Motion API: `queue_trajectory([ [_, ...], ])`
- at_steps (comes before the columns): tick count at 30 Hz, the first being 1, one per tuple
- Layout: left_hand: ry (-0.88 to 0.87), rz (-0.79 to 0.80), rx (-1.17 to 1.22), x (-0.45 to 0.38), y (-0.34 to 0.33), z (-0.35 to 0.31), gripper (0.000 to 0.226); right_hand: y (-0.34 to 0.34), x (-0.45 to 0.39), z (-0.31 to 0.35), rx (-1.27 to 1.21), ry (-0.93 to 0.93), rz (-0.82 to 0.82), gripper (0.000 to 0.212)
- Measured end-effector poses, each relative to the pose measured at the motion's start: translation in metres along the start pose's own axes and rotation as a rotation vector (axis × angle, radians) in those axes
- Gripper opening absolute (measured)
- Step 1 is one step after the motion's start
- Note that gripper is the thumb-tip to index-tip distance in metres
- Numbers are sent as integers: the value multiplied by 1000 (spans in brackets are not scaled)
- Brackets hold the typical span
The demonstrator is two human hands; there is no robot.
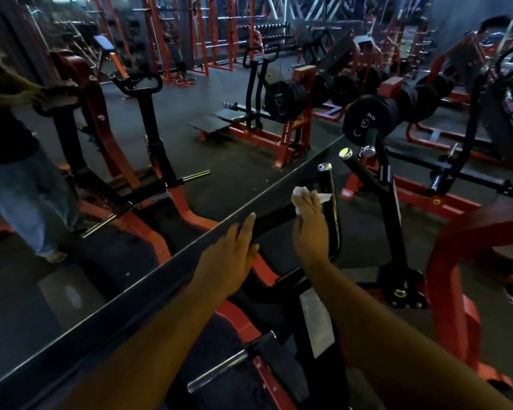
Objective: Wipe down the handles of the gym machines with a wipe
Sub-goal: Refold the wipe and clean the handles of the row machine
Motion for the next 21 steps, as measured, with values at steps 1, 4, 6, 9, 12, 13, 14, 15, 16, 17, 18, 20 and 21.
queue_trajectory([
  [1, 4, -6, 23, 10, -2, 0, 70, -8, 13, 6, -1, 11, -2, 49],
  [4, 40, -5, 119, 33, -6, 1, 76, -34, 68, 41, 27, 150, 160, 49],
  [6, 56, 8, 157, 39, -9, 1, 76, -36, 98, 64, -19, 264, 325, 48],
  [9, 67, 31, 144, 38, -7, -2, 78, 0, 82, 69, -69, 319, 243, 43],
  [12, 73, 52, 144, 37, -10, -3, 79, 30, 15, 17, -4, -16, -25, 51],
  [13, 72, 59, 152, 37, -10, -4, 78, 25, 4, 10, 43, -51, -23, 50],
  [14, 72, 66, 158, 37, -11, -4, 78, 13, 0, 10, 84, -46, 2, 49],
  [15, 72, 73, 158, 37, -12, -3, 79, 1, 5, 15, 121, -18, 25, 48],
  [16, 74, 80, 154, 37, -13, -3, 79, -10, 15, 24, 147, 20, 38, 46],
  [17, 72, 84, 149, 38, -13, -2, 80, -19, 29, 35, 161, 60, 55, 45],
  [18, 68, 79, 150, 38, -13, -1, 81, -27, 45, 47, 172, 115, 81, 45],
  [20, 57, 52, 180, 41, -11, 0, 83, -39, 79, 68, 147, 240, 183, 45],
  [21, 45, 35, 194, 44, -10, 0, 84, -39, 92, 77, 107, 297, 247, 44],
])
Point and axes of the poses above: each hand's wrist, its own x-axis away from the middle knuckle, its own y-axis out of the back of the hand, z = x × y, the point moved 10 cm from there along -x, towards the middle knuckle, and after that the axes turned 14 degrees about -y, right-handed, at the moved point
